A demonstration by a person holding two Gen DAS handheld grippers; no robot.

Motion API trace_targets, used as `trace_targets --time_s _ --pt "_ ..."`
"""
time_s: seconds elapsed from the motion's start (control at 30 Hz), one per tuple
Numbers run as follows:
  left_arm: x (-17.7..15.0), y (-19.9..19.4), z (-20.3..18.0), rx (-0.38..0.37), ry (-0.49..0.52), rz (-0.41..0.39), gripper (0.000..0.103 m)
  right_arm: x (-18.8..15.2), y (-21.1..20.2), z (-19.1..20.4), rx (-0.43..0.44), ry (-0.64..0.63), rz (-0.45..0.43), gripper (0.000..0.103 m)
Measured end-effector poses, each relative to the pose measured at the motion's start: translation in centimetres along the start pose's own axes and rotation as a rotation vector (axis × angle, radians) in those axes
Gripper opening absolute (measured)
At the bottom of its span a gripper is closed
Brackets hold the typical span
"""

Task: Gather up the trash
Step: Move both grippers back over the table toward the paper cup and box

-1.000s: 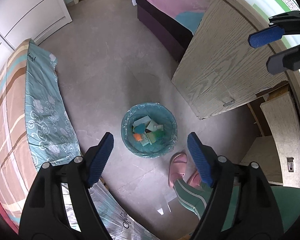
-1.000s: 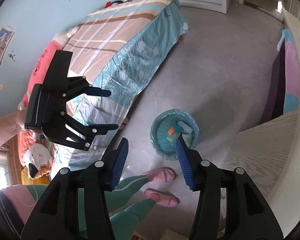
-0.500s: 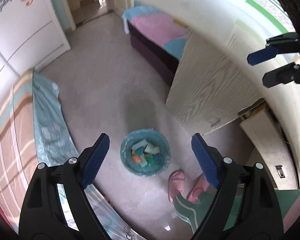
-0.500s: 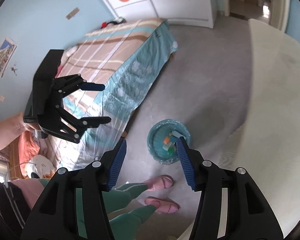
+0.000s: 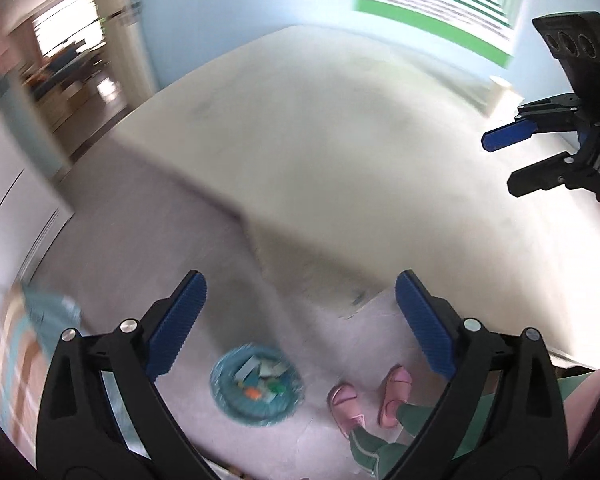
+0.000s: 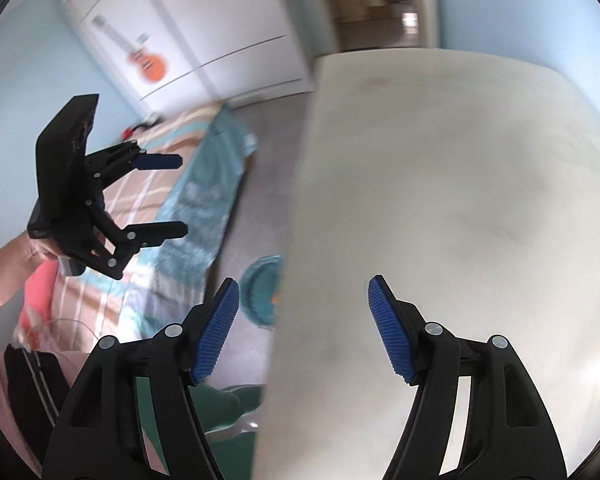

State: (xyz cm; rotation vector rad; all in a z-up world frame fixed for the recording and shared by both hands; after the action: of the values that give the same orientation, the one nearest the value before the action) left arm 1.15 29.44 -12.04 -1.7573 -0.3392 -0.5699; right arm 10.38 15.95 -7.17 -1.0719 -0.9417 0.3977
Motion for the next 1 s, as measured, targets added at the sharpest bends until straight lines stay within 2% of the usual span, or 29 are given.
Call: trace_targets --time_s 0.3,0.5,0.63,0.77,0.9,1.0 --pt "9.2 6.9 -11.9 -0.177 0.216 -0.002 0.096 -8.5 -6.8 -13.4 -0.195 0.253 -0.021 0.069" --pt "16.0 11.0 -19.6 -0.244 0.328 -0.012 0.096 -13.3 -10.1 -21.2 -0.282 0.386 -0.027 0.069" --pt "20.2 13.7 -23.3 -0.282 0.359 -0.010 0.096 -14.8 -11.2 -25.4 -0.303 0.438 -0.042 0.069" --pt "23.9 16.9 -26.0 -0.297 0.387 0.007 0.096 -14.8 -11.2 -28.9 -0.306 0.470 -0.055 0.070" --pt "26.6 20.6 -27.3 -0.301 0.388 0.045 0.096 -14.9 -10.8 -32.8 -0.304 0.495 -0.055 0.069" --pt "27.5 22.9 -27.9 -0.305 0.387 0.074 0.096 -14.5 -10.5 -34.9 -0.306 0.515 -0.052 0.069"
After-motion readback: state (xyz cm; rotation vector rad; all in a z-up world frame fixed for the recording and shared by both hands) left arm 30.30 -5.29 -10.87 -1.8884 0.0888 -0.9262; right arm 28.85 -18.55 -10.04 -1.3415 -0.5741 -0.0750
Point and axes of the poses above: each gripper's, at about its wrist camera, not at the fingertips, and y roughly the way its jaws point, z to its left, x to its top, the point moved 9 cm from there along y, roughly the way its jaws point, and after that the axes turned 12 degrees about -x, right-handed, at the moved point
